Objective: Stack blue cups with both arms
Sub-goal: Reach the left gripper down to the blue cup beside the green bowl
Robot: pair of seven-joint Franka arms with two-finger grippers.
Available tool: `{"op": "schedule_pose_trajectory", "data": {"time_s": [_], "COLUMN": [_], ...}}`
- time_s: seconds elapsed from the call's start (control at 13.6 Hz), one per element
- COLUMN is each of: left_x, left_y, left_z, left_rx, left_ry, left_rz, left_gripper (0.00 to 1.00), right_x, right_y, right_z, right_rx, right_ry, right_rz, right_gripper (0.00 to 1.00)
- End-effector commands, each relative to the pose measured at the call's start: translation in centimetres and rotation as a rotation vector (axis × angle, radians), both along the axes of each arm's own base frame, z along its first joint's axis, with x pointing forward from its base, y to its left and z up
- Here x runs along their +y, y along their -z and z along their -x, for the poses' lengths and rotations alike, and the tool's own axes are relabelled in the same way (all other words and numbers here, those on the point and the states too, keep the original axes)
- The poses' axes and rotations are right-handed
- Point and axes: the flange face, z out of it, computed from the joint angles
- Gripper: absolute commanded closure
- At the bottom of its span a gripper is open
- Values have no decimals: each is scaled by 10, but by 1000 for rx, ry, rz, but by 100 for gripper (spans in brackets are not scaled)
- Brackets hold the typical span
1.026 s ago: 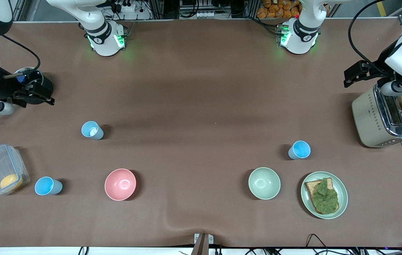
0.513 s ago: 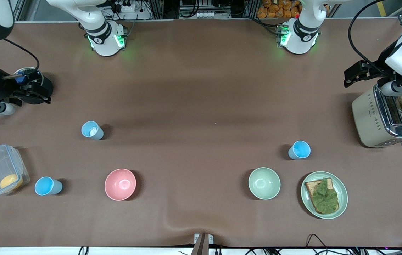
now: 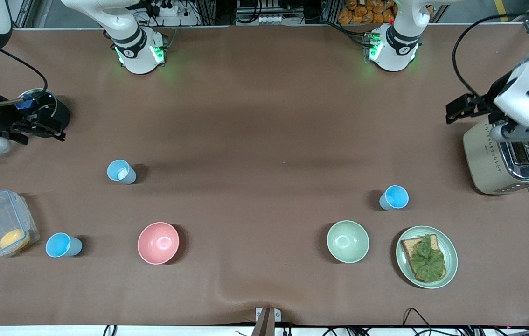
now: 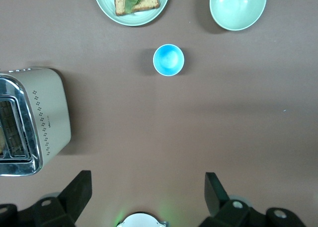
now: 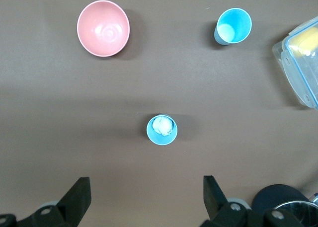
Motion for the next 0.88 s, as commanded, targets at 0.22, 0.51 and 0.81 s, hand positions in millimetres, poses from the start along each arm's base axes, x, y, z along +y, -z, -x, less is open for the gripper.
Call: {"op": "schedule_pose_trajectory", "data": {"time_s": [0.22, 0.51, 0.81], "left_x": [5, -1, 1], "left_y": [72, 171, 260], "left_z": [-35, -55, -52], "left_rx": [77, 107, 47], "left_ry": [35, 57, 81], "left_rz": [-30, -51, -77], "left_gripper": [0, 0, 0], "right_x": [-1, -2, -1], "right_y": [-4, -4, -2], "right_z": [-4, -3, -3], "right_rx": [-33, -30, -25], "right_ry": [54, 53, 51], "right_rz": [-18, -16, -12], "right_gripper": [0, 0, 0]}}
